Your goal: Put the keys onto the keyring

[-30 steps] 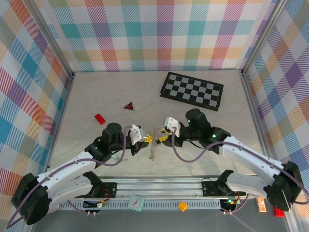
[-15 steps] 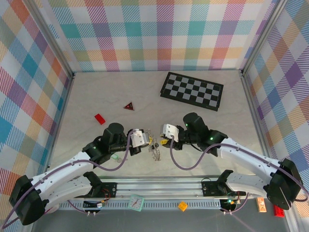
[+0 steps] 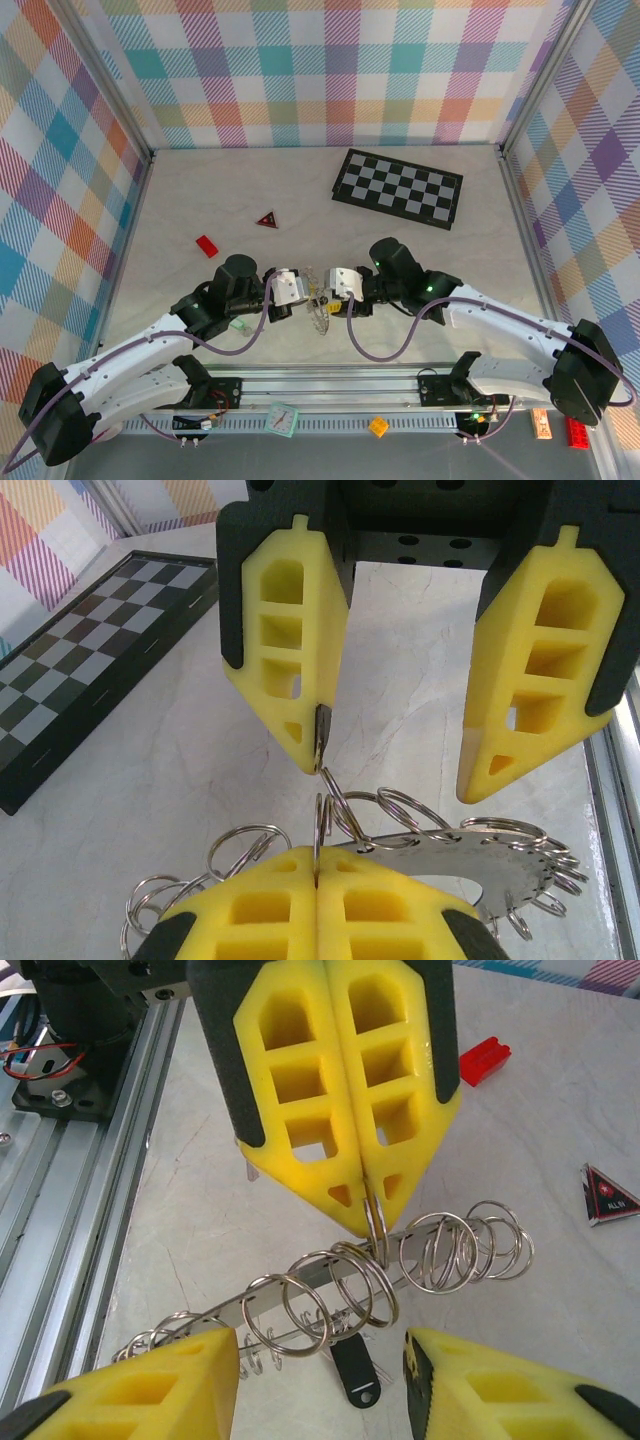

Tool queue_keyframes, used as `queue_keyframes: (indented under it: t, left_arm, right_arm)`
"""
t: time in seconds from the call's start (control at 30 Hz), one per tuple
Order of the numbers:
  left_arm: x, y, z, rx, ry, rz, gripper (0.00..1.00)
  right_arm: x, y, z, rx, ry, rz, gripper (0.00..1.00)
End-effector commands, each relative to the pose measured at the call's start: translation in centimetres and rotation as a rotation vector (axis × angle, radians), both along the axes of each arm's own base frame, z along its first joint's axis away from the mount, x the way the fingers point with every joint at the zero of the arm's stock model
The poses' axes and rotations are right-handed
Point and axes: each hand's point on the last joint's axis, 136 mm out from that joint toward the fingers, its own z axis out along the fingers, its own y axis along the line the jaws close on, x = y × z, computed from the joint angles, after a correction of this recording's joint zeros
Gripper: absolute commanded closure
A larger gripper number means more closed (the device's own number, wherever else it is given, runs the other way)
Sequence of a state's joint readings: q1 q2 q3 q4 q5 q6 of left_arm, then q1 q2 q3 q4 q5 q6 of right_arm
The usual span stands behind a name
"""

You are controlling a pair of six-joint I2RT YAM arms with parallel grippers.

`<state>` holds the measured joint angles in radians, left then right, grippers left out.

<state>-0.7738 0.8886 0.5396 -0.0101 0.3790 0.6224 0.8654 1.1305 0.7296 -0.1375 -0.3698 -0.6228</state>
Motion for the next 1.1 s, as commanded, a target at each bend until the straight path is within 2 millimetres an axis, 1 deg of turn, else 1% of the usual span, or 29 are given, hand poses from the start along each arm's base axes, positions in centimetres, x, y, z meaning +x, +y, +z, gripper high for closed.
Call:
queue_keyframes:
  t: [0.0,0.2,0.37,0.47,0.57,0.73,0.8,0.87,1.0,1.07]
  left_arm:
    - [-0.2,-0.5,1.9,-0.030,-0.047,-0.025,1.00]
    - [-0.2,-0.6,1.8,-0.031,-0.038,-0.027,1.00]
    - [-0.1,-0.6,1.9,-0.036,-0.033,-0.016,1.00]
    - [0.0,-0.5,1.9,-0.037,-0.028,-0.005,1.00]
    - [0.3,-0.5,1.9,-0.036,-0.023,0.009,1.00]
    - [1.1,-0.3,1.8,-0.028,-0.016,0.057,1.00]
    - [1.4,-0.1,1.8,-0.027,-0.016,0.080,1.00]
    - [1.8,0.1,1.9,-0.028,-0.018,0.104,1.00]
    - [2.6,0.7,2.2,-0.030,-0.020,0.167,1.00]
    - [2.9,1.0,2.3,-0.030,-0.022,0.197,1.00]
  right_arm:
    - [-0.3,0.5,2.1,0.020,-0.059,0.049,0.51]
    - [-0.6,0.6,1.3,-0.029,-0.046,0.084,0.51]
    - [-1.8,0.8,1.2,-0.032,-0.007,0.131,0.52]
    - [-2.5,0.6,0.8,-0.059,0.021,0.141,0.55]
    - [-3.7,0.2,0.7,-0.069,0.061,0.168,0.57]
    - [-6.7,-0.6,0.9,-0.067,0.170,0.237,0.58]
    - [-7.3,-0.9,1.0,-0.065,0.201,0.239,0.58]
    - [-6.7,-0.9,1.4,-0.044,0.185,0.184,0.59]
    - [-3.7,-1.2,3.0,0.062,0.099,-0.014,0.58]
    - [-3.5,-1.1,3.2,0.099,0.135,-0.052,0.57]
